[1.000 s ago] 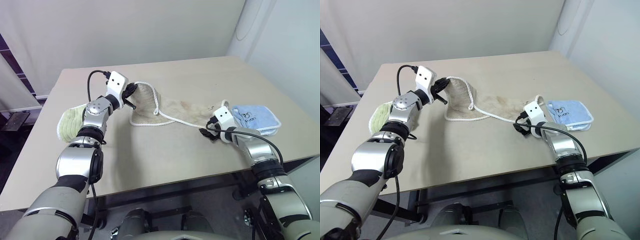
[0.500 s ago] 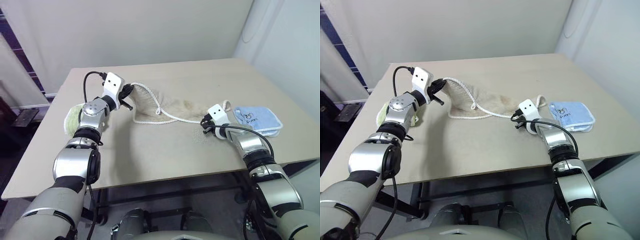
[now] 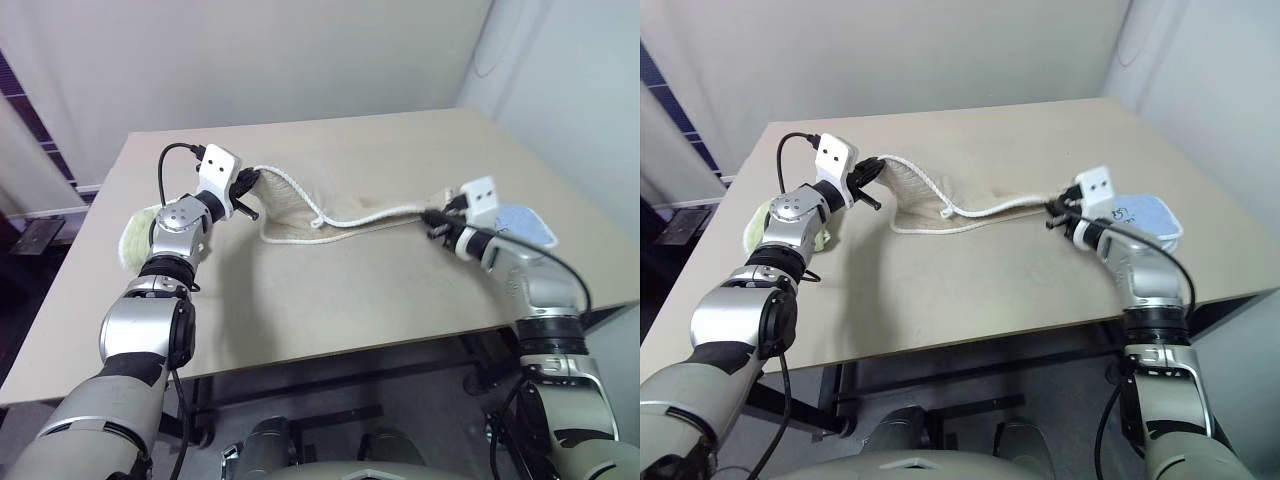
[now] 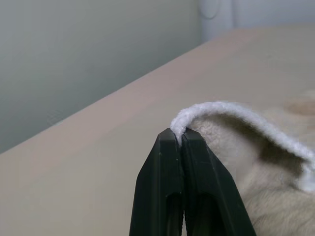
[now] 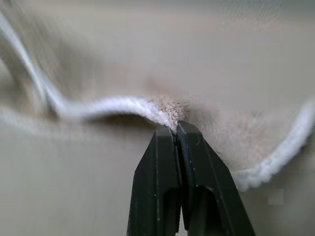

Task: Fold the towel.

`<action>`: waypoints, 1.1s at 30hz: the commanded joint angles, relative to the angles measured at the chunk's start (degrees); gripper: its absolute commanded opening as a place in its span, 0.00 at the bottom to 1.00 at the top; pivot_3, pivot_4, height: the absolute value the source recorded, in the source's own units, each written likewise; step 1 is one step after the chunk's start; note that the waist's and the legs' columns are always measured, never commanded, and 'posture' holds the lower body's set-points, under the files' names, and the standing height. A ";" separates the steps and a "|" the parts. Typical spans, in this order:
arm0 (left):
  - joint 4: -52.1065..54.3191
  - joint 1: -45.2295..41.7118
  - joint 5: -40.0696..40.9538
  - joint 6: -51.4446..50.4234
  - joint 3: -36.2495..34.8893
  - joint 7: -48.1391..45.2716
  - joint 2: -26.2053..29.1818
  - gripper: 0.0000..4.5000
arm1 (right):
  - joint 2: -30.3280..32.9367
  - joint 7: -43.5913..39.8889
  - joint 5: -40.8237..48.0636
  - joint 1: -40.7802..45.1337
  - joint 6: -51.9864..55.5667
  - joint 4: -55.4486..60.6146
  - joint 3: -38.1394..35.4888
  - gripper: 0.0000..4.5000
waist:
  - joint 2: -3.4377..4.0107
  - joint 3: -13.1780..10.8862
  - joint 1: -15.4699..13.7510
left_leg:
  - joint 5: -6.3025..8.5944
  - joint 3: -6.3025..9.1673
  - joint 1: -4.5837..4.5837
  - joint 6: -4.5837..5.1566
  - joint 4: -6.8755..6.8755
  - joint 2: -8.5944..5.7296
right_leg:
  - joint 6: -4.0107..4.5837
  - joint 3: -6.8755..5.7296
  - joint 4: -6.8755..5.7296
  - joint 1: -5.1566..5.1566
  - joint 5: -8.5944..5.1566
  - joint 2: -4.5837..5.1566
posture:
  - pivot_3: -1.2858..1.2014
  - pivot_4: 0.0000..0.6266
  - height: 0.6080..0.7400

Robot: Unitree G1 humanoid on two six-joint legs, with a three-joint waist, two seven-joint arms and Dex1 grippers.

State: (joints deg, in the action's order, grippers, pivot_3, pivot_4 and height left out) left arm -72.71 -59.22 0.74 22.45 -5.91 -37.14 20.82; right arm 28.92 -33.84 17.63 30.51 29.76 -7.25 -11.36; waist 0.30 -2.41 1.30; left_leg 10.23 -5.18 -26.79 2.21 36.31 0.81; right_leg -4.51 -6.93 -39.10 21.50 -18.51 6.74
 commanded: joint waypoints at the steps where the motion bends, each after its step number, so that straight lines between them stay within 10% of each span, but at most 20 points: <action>1: 1.84 -1.81 1.64 -0.16 -1.50 -1.53 0.87 0.00 | 1.06 1.50 3.00 -0.48 1.06 7.82 -3.55 0.01 | -0.16 -0.06 0.04 | 0.05 -0.13 0.07 0.14 0.00 -0.02 | -0.08 -0.01 0.02 -0.04 0.04 0.01 | 0.52 0.00 0.85; 22: -4.20 -19.28 -3.06 -6.72 -1.67 16.82 -0.79 0.00 | 6.64 14.44 -6.08 36.00 -24.85 -46.10 -7.13 0.01 | -0.18 -0.30 0.09 | -0.02 -0.75 0.33 0.38 -0.01 0.02 | -0.30 0.31 -0.13 -0.05 0.24 -0.04 | 0.52 0.00 0.85; 27: -4.26 -20.39 -4.61 -6.55 -1.12 16.45 1.99 0.00 | 7.30 5.56 -2.42 32.46 -20.19 -40.24 -7.19 0.01 | -0.19 -0.31 0.91 | -0.02 -0.81 0.36 0.38 -0.13 0.01 | -0.33 0.36 -0.07 -0.04 0.22 -0.07 | 0.52 0.00 0.85; 33: -2.63 -14.89 -4.72 -2.34 1.02 -4.84 5.29 0.00 | 8.10 -1.88 6.87 11.18 -4.38 -13.82 -9.09 0.01 | -0.22 -0.32 0.89 | 0.00 -0.80 0.37 0.37 -0.04 0.01 | -0.32 0.32 -0.07 -0.09 0.23 0.02 | 0.52 0.00 0.85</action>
State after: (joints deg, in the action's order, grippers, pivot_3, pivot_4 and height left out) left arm -77.30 -74.61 -3.80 18.14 -5.52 -36.53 25.46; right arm 35.32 -34.45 21.23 42.25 21.99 -28.83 -18.50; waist 0.08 -2.73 2.19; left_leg 10.23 -5.98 -26.43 2.57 36.27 0.81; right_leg -4.83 -6.61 -39.18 21.43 -18.28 6.78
